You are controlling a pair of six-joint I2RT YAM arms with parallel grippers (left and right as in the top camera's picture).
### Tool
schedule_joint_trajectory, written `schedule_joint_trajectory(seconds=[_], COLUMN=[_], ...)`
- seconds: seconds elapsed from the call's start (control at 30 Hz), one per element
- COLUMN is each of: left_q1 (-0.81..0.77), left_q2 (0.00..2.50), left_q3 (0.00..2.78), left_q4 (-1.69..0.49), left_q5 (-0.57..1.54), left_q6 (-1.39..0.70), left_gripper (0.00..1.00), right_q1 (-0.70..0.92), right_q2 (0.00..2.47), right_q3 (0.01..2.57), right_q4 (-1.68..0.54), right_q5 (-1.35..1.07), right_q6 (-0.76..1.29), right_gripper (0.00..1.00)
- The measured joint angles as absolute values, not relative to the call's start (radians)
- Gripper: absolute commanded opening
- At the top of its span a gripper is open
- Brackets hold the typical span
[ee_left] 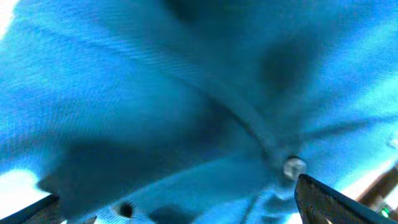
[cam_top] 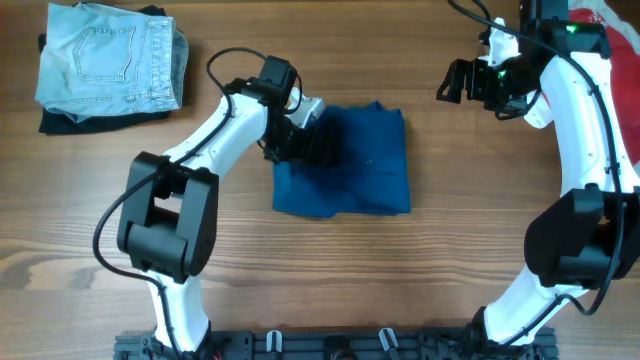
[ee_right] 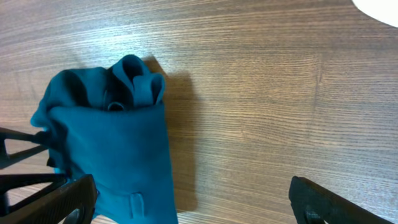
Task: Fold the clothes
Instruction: 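Grasp the folded teal bundle's left side with the left gripper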
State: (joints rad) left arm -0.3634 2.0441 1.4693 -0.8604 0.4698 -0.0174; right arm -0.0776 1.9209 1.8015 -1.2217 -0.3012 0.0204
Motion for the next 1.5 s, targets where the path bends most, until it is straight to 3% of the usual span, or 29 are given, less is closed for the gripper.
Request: schedule_joint_trajectory(seconds=[0.17,0.4,0.43,0.57,0.63,1.07,1.5], left_q1=[-0.365,-0.372,-0.373,-0.373,-0.374,-0.437,-0.208], left_q2=[2.074,2.128,2.131,2.145,2.168,2.19,2.11], left_q3=[1.469,1.486,1.488,1.488,1.485,1.476,1.475], left_q4=[-0.857,-0.754,-0.751,-0.71,-0.668,-0.46,-0.55], left_q5=[0.43,0.566,0.574,0.608,0.63,0.699,0.627], left_q6=[-0.082,-0.131,-0.138,-0.197,-0.212,-0.292,-0.457], left_gripper=[1.0,1.0,0.96,0.2,0.06,0.04,0.04], right_q1=[-0.078,-0.078,-0.078,-0.078,-0.078,-0.078,-0.078], right_q2=[1.921,1.921,1.921,1.921,1.921,1.921,1.921], right_q3=[1.802,1.802,1.802,1.802,1.802,1.802,1.802], right_q4=[-1.22,-1.236,-1.237,-1.24,-1.243,-1.246,-1.245], right_q5=[-0.301,-0.279,-0.279,-0.274,-0.265,-0.249,-0.249], right_q6=[0.02,0.02,0.02,0.02,0.02,0.02,0.02], right_gripper=[1.0,1.0,1.0,1.0,1.0,1.0,0.99])
